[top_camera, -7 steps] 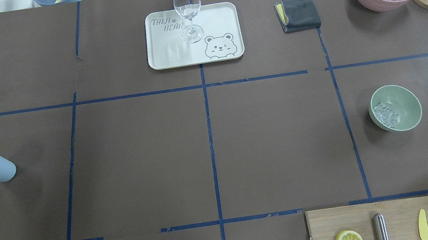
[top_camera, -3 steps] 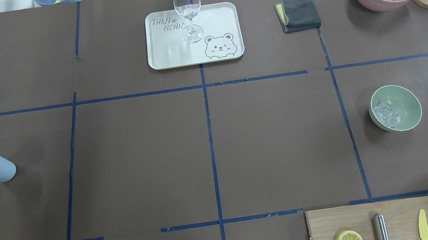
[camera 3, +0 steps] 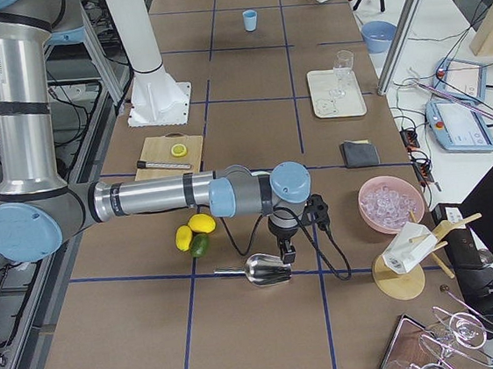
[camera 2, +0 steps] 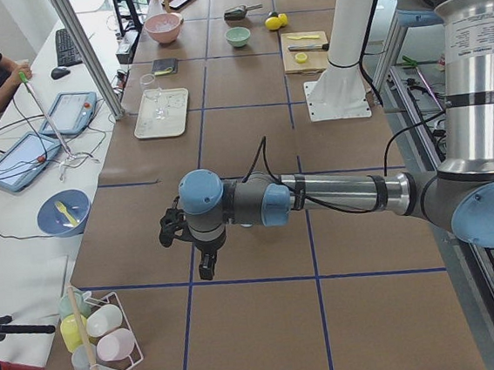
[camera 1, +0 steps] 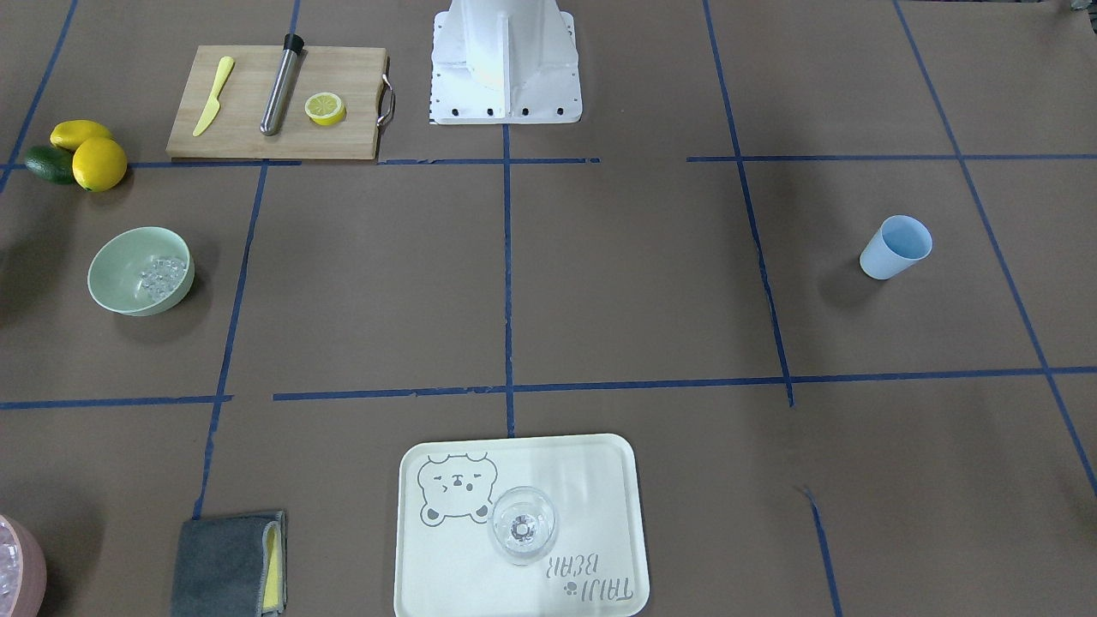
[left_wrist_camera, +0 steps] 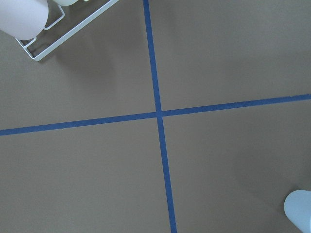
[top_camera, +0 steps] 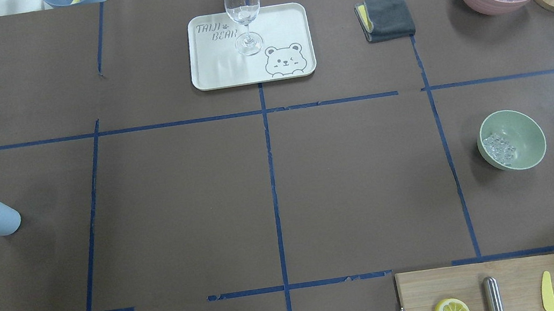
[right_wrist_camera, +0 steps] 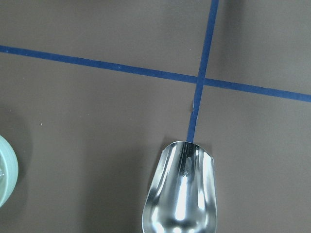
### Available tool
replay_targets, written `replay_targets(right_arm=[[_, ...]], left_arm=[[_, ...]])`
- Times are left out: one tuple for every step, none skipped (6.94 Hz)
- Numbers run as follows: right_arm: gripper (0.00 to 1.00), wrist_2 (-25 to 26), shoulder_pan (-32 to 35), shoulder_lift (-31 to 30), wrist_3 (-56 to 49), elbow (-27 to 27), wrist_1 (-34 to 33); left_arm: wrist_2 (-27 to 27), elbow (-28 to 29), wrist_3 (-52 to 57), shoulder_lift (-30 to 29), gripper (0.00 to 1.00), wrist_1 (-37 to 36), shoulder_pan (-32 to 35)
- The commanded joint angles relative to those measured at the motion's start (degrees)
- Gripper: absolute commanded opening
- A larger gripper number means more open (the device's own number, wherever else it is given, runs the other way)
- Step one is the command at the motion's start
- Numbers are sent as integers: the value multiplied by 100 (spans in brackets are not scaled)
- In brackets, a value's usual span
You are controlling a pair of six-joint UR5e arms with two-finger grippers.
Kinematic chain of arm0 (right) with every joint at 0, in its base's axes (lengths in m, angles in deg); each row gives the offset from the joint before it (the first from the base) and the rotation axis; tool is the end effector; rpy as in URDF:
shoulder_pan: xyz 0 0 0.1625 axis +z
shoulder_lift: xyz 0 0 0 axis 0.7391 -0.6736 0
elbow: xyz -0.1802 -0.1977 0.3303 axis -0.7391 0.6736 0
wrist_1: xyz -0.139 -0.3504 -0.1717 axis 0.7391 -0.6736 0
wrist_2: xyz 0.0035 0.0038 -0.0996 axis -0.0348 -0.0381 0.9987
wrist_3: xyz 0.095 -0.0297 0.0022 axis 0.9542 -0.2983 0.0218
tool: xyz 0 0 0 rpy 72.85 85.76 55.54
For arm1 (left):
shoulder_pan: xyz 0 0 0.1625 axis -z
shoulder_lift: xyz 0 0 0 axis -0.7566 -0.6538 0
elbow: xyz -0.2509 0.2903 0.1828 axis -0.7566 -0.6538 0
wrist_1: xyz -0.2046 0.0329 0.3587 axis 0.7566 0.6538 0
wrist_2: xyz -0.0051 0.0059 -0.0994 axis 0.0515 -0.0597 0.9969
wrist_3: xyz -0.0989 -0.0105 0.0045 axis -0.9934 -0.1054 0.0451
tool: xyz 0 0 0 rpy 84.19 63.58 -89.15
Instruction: Pour ice into bowl
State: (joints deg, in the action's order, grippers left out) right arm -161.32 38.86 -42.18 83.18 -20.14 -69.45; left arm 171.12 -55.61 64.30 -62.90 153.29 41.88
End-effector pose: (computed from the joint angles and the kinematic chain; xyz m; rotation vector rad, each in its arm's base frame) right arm 0.0327 -0.4720 0.6262 0.0381 -0.8085 -0.1576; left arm -0.0703 -0.4843 0.6131 0.1419 0.8011 0.0985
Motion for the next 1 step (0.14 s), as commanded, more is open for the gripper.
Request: replay_targets(right_arm=[[100,-124,-3,2,-9,-1,0]], left_arm=[[32,101,25,-40,100,-9,1]])
